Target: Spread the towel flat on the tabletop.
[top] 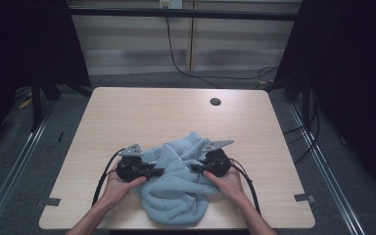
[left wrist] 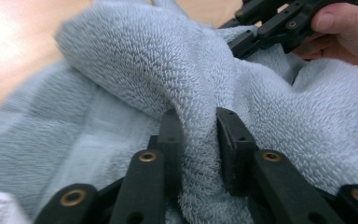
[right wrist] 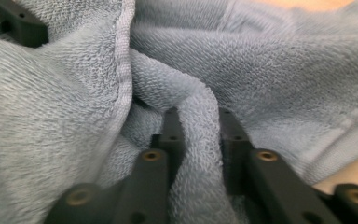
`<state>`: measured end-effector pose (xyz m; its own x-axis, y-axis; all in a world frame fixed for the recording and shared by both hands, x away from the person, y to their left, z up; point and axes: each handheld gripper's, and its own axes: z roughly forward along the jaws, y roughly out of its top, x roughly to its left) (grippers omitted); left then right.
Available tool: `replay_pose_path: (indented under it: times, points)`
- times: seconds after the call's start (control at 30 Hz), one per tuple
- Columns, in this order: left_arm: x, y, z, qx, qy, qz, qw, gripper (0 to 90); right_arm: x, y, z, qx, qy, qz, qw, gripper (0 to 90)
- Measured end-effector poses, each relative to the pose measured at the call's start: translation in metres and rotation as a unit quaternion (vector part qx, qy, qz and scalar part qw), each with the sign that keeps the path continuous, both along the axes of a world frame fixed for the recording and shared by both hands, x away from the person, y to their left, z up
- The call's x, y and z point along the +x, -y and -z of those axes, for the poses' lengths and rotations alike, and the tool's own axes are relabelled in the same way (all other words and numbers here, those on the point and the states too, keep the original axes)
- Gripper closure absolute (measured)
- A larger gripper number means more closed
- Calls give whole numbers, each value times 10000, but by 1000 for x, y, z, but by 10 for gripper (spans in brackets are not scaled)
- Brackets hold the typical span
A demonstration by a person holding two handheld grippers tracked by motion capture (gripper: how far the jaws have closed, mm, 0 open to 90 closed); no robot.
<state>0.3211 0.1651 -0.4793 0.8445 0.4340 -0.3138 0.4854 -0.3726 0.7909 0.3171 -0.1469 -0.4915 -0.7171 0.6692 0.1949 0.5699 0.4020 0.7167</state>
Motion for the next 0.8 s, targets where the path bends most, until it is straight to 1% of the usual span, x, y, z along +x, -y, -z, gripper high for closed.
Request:
replay_pose_path:
  times: [0.03,0.07,0.1,0.13,0.17,0.2,0.27,0.3,0.33,0.37,0.4,0.43,0.47,0.53,0.57,0.6,0.63,0.7,0.77,0.8]
  points:
    - [0,-4,-4,-98,40,-84,9999,755,0,3,-4,103,24,39,9999,803]
    - [0,-7,-6,-139,75,-112,9998,762,0,7,-9,159,78,87,9998,807]
    - [0,-11,-9,-242,103,-155,9995,764,0,10,-12,175,128,134,9997,813]
    - [0,-11,-9,-242,103,-155,9995,767,-1,14,-17,218,163,212,9994,816]
    - [-1,-19,-17,-395,197,-285,9986,768,-1,19,-21,240,205,290,9991,818]
    - [-1,-24,-21,-440,258,-338,9981,771,-2,25,-25,249,262,387,9986,819]
    - [-1,-33,-29,-583,344,-450,9967,775,-2,38,-34,411,347,618,9966,821]
    - [-1,-33,-29,-583,344,-450,9967,777,-2,38,-34,411,347,618,9966,821]
    - [-1,-42,-36,-749,408,-599,9946,779,-4,53,-45,512,495,868,9937,825]
    - [-1,-45,-40,-774,423,-628,9941,779,-3,58,-48,549,545,923,9927,825]
    - [-1,-45,-40,-774,423,-628,9941,779,-3,58,-48,549,545,923,9927,825]
    - [1,-47,-48,-896,499,-740,9920,779,-1,70,-61,617,666,1133,9894,826]
    - [1,-47,-52,-963,530,-745,9911,779,0,73,-66,639,714,1160,9886,826]
    - [3,-44,-62,-983,638,-748,9903,781,4,78,-82,664,846,1252,9863,827]
    - [3,-44,-62,-983,638,-748,9903,781,4,78,-82,664,846,1252,9863,827]
    - [6,-41,-70,-907,730,-761,9903,781,7,78,-92,651,933,1256,9855,828]
    - [10,-37,-84,-791,897,-755,9899,782,13,78,-111,568,1087,1291,9840,829]
    - [15,-38,-102,-818,1062,-791,9878,782,21,79,-131,642,1211,1337,9815,830]
    - [20,-38,-121,-849,1235,-859,9850,783,28,79,-148,716,1344,1375,9787,832]
    - [20,-38,-121,-849,1235,-859,9850,783,32,79,-157,738,1390,1380,9779,832]
